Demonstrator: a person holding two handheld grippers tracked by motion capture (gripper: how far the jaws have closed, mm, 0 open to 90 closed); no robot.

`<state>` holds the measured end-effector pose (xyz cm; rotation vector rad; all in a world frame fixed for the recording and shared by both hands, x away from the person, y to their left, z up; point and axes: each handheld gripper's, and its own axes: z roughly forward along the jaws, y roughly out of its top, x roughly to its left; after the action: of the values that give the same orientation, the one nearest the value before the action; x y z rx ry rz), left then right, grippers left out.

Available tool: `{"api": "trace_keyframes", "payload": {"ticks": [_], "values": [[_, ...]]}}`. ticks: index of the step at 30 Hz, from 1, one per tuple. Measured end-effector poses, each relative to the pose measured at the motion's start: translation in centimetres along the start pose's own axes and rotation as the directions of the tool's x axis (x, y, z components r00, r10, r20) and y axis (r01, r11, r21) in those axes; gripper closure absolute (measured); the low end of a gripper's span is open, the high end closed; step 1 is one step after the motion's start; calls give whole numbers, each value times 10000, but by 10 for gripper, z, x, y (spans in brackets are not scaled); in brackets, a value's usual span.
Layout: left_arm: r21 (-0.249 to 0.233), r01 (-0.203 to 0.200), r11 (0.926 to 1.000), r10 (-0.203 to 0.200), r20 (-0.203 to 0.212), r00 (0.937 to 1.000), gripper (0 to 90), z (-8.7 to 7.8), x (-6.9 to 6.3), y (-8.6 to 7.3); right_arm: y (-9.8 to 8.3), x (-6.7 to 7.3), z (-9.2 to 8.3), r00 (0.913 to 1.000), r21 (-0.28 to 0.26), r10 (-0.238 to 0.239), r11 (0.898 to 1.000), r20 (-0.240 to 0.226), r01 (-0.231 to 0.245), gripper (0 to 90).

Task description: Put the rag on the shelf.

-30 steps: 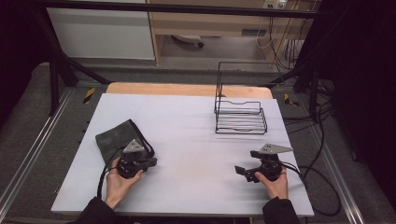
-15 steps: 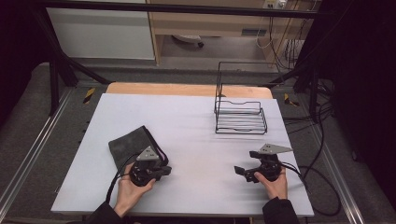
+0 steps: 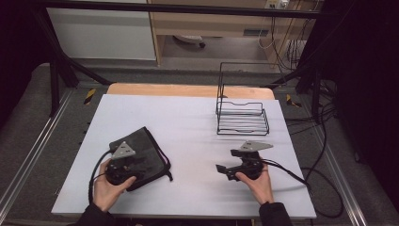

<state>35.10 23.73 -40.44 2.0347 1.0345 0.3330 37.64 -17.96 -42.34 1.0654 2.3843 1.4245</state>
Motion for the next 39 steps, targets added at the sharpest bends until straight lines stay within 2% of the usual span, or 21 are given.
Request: {"api": "trace_keyframes", "payload": {"ticks": [1, 4, 5, 6, 7, 8, 9, 11, 12, 13, 14, 15, 16, 24, 26, 29, 32, 34, 36, 38, 39], "values": [[0, 0, 10000, 0, 0, 10000, 390, 0, 0, 0, 4, 6, 7, 9999, 123, -22, 9999, -115, 24, 93], [-141, 437, 9989, -442, -338, 9985, 294, -8, 22, -8, 16, 24, 31, 9994, 443, -276, 9986, -228, 286, 101], [-176, 559, 9983, -565, -392, 9976, 294, -10, 29, -10, 16, 24, 31, 9994, 443, -276, 9986, -228, 286, 101], [-204, 703, 9973, -711, -430, 9965, 238, -11, 34, -13, 24, 35, 47, 9990, 614, -382, 9973, -219, 395, 108], [-194, 806, 9966, -815, -500, 9954, 216, -12, 40, -15, 29, 40, 55, 9987, 694, -448, 9965, -238, 464, 111], [-134, 863, 9962, -869, -552, 9947, 216, -12, 44, -17, 29, 40, 55, 9987, 694, -448, 9965, -238, 464, 111], [-76, 892, 9960, -895, -621, 9941, 178, -12, 47, -19, 36, 51, 71, 9982, 831, -510, 9951, -311, 534, 121], [-24, 928, 9957, -927, -748, 9929, 152, -12, 52, -23, 42, 61, 87, 9972, 1023, -604, 9926, -445, 647, 138], [-7, 1010, 9949, -1007, -792, 9918, 152, -11, 53, -25, 42, 61, 87, 9972, 1023, -604, 9926, -445, 647, 138], [0, 1044, 9945, -1041, -818, 9912, 144, -11, 55, -26, 45, 68, 103, 9962, 1159, -597, 9910, -636, 668, 174], [29, 1051, 9945, -1045, -855, 9908, 138, -11, 56, -27, 46, 71, 111, 9959, 1225, -521, 9906, -736, 608, 199], [34, 1068, 9943, -1060, -910, 9902, 138, -11, 58, -27, 46, 71, 111, 9959, 1225, -521, 9906, -736, 608, 199], [18, 1092, 9940, -1086, -940, 9896, 132, -11, 59, -27, 48, 75, 124, 9955, 1314, -450, 9898, -828, 557, 246], [-127, 1237, 9922, -1244, -1128, 9858, 124, -14, 65, -29, 50, 84, 152, 9940, 1469, -208, 9885, -1069, 365, 348], [-141, 1254, 9920, -1262, -1185, 9849, 124, -14, 66, -29, 49, 88, 159, 9944, 1775, -312, 9829, -1014, 490, 363], [-136, 1278, 9917, -1285, -1216, 9842, 125, -15, 67, -29, 47, 90, 161, 9937, 1835, -276, 9819, -1090, 474, 381], [-187, 1302, 9913, -1315, -1266, 9832, 130, -16, 67, -29, 43, 93, 161, 9928, 1888, -121, 9814, -1190, 346, 448], [-236, 1326, 9909, -1346, -1293, 9824, 131, -16, 67, -29, 43, 94, 161, 9927, 1909, -69, 9812, -1208, 301, 461], [-243, 1334, 9908, -1354, -1293, 9823, 133, -16, 67, -29, 42, 96, 160, 9926, 1949, 82, 9807, -1216, 158, 500], [-272, 1352, 9904, -1376, -1327, 9816, 136, -16, 68, -28, 41, 98, 160, 9890, 2064, 391, 9784, -1427, -89, 580], [-285, 1380, 9900, -1406, -1332, 9811, 136, -16, 68, -28, 41, 98, 160, 9890, 2064, 391, 9784, -1427, -89, 580]]}}
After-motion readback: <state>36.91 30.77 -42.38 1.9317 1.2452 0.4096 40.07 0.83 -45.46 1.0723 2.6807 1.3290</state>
